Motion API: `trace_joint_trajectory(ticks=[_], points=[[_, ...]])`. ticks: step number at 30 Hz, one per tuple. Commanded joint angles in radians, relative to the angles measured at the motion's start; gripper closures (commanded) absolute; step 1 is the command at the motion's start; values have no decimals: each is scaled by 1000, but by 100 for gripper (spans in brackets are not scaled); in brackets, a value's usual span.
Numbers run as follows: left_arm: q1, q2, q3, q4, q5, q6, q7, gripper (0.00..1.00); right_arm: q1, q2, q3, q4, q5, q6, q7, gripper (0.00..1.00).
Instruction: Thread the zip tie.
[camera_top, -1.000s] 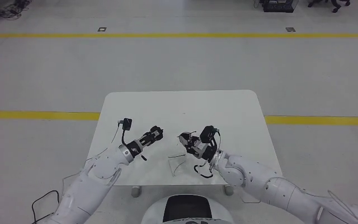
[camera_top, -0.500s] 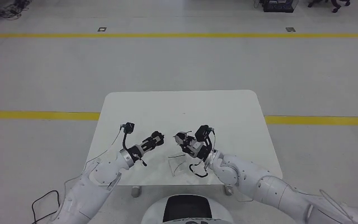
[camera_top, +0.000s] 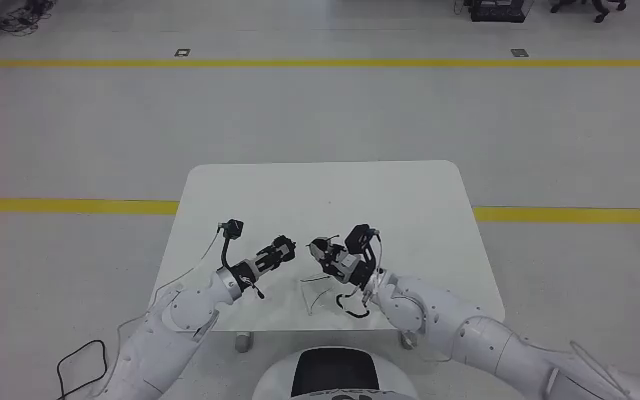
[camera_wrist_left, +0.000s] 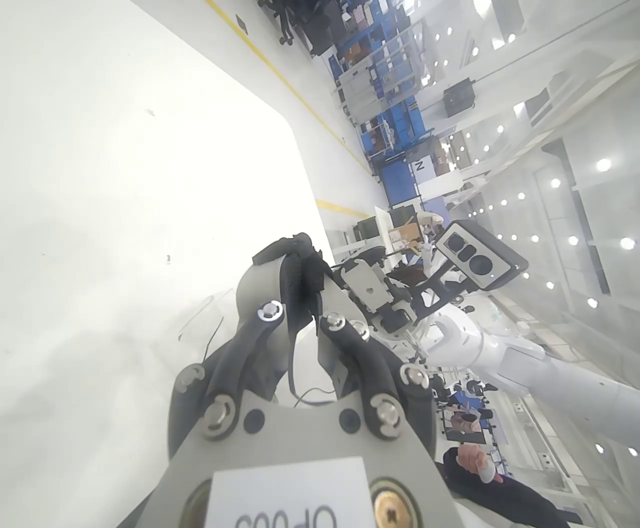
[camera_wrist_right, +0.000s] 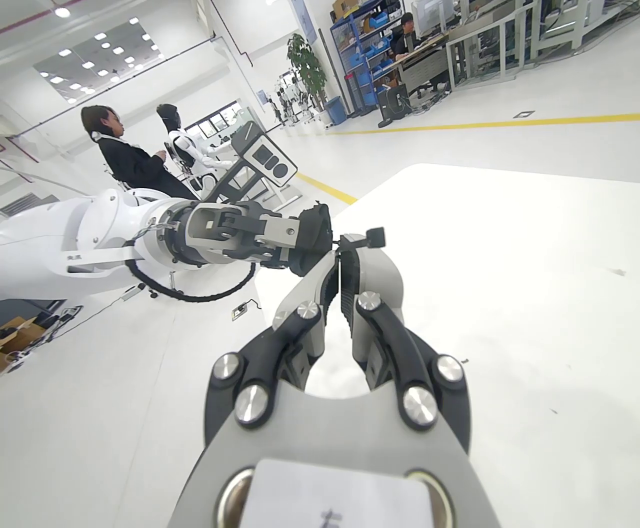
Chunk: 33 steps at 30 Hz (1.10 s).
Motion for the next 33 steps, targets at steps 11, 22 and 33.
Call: trace_joint_trajectory(ticks=[11, 22, 33], points=[[5, 3, 3, -6, 1, 0, 6, 100, -10, -29, 14, 16, -20, 0, 8, 100], [7, 4, 8, -11, -4, 0, 1, 100, -4, -50, 8, 45, -27, 0, -1, 100], [7, 4, 8, -11, -4, 0, 1, 100, 0, -65, 4, 68, -31, 0, -10, 100]])
